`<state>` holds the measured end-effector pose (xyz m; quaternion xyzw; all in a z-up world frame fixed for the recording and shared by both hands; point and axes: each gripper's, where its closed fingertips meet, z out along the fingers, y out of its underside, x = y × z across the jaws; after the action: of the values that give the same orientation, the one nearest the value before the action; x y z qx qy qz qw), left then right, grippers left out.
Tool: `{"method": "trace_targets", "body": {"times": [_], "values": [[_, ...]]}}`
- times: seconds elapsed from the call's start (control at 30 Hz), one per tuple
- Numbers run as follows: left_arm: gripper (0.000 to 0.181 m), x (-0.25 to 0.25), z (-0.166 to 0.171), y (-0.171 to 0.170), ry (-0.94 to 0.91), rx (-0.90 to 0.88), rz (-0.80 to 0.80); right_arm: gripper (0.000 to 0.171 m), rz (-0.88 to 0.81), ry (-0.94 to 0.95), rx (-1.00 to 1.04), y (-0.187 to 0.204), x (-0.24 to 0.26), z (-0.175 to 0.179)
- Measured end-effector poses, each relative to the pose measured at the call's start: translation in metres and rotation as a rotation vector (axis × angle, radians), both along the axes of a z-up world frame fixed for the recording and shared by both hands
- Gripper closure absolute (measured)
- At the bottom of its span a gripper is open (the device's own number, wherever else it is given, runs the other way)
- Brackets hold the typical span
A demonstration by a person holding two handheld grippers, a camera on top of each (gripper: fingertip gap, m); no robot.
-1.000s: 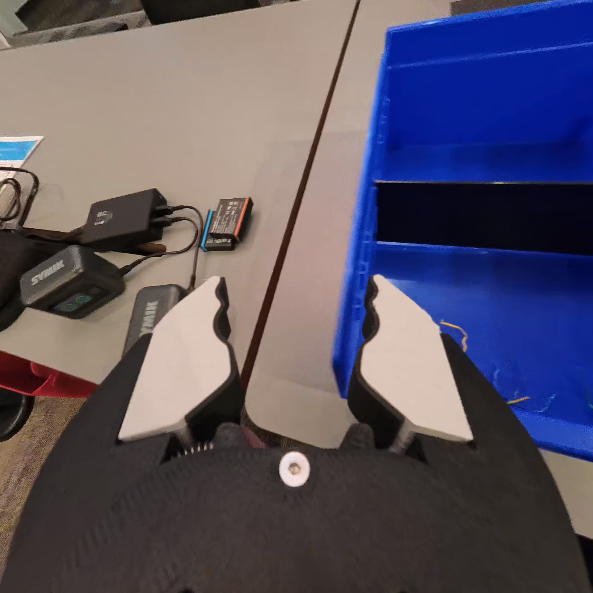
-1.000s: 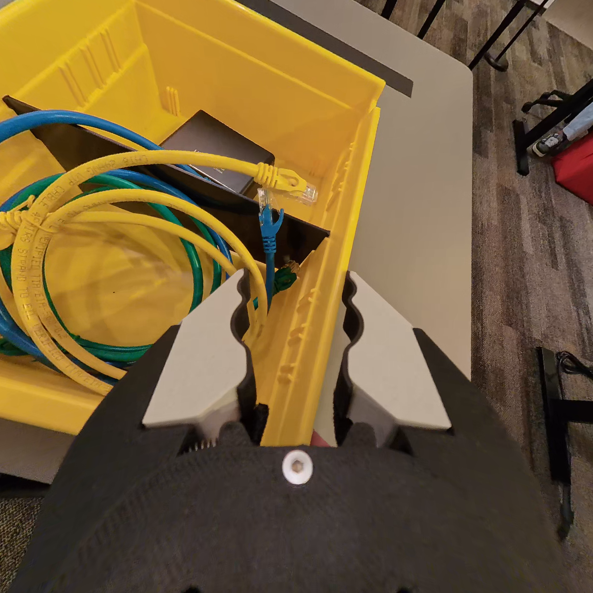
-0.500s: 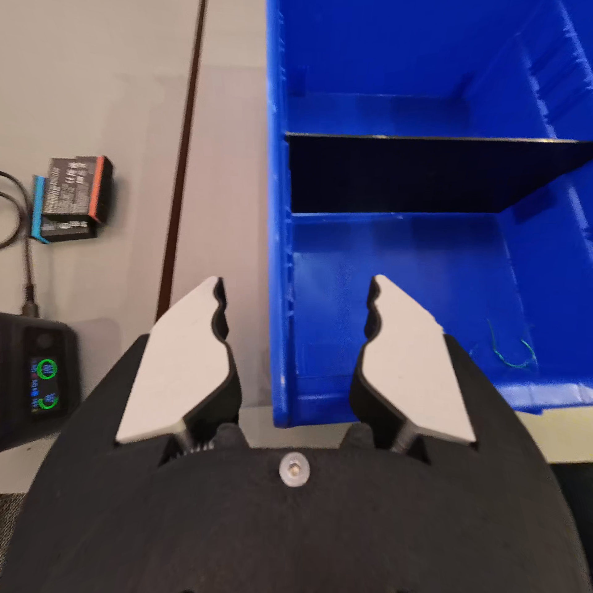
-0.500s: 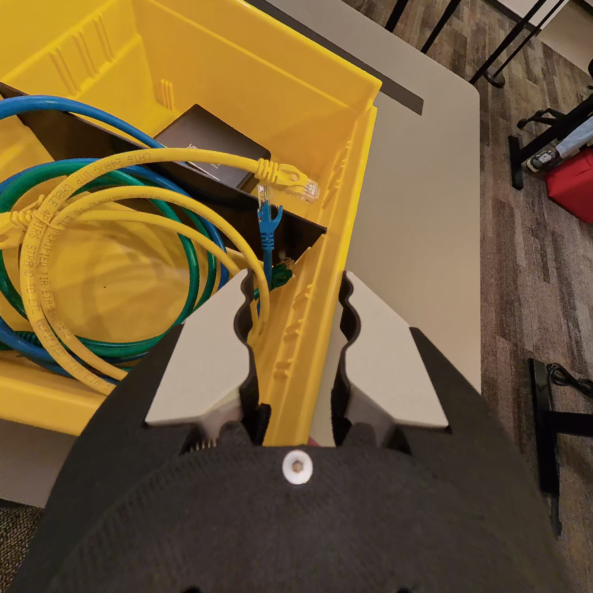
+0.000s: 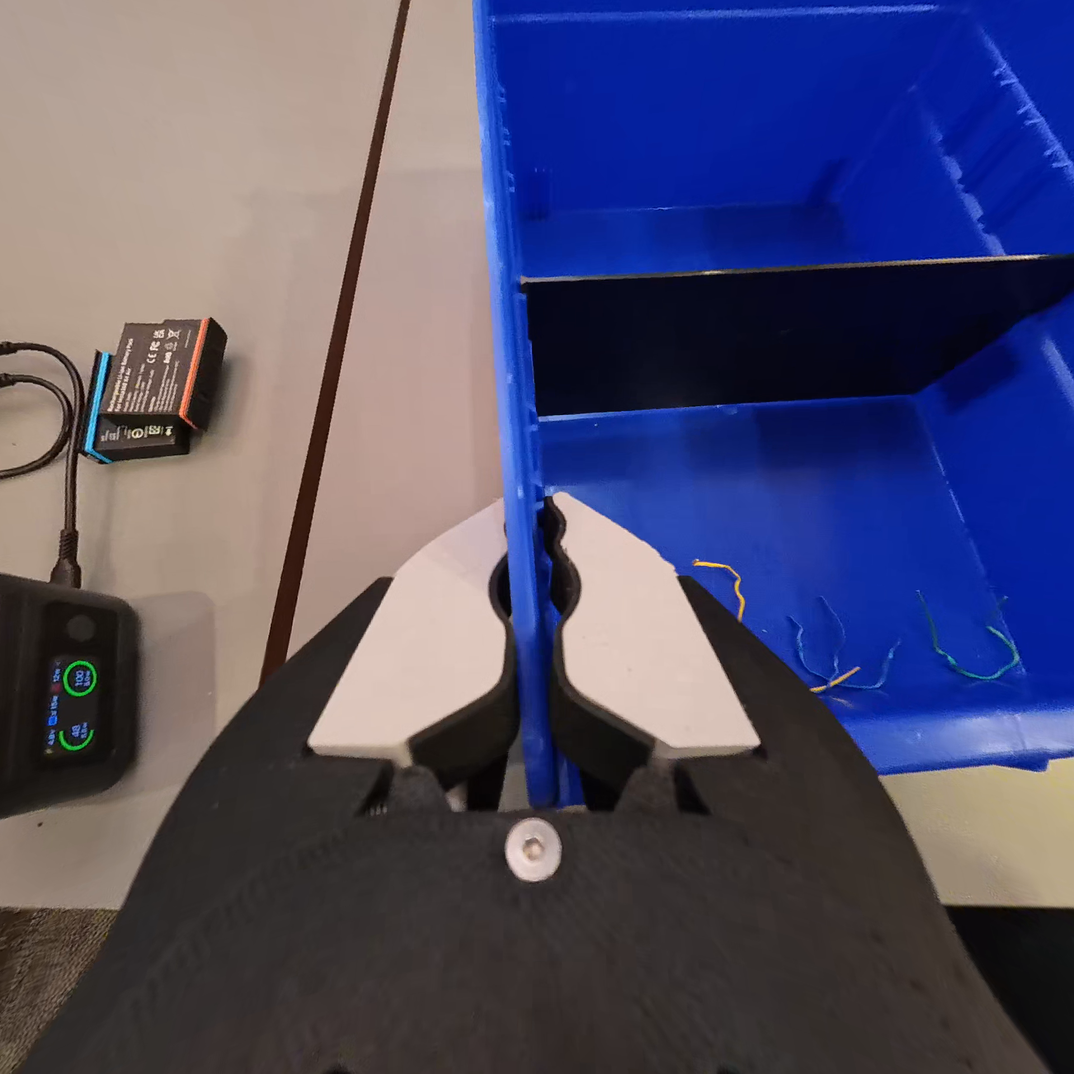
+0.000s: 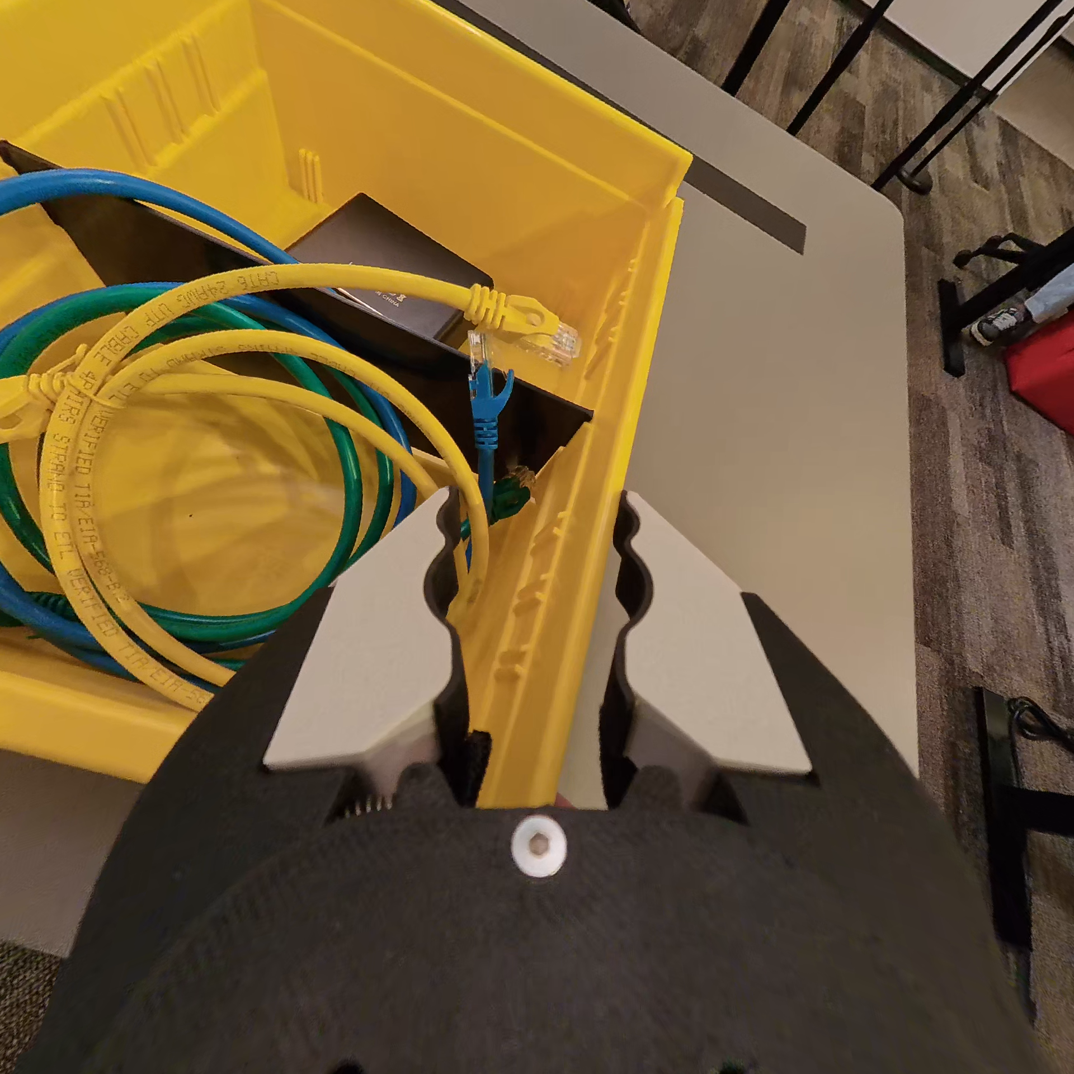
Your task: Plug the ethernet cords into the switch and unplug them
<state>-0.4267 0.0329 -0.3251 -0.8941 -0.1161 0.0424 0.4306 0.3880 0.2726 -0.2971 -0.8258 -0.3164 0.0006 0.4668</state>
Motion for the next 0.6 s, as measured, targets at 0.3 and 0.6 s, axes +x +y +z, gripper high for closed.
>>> {"method": "trace_targets", "body": {"times": [0.3, 0.6], "values": [[0.176, -0.001, 0.007, 0.003, -0.042, 0.091, 0.018, 0.136, 0.032, 0.026, 0.058, 0.003, -0.031, 0.003], [0.176, 0.003, 0.021, 0.004, 0.007, 0.129, -0.009, 0.138, 0.095, 0.047, 0.061, 0.012, -0.081, 0.003]]}}
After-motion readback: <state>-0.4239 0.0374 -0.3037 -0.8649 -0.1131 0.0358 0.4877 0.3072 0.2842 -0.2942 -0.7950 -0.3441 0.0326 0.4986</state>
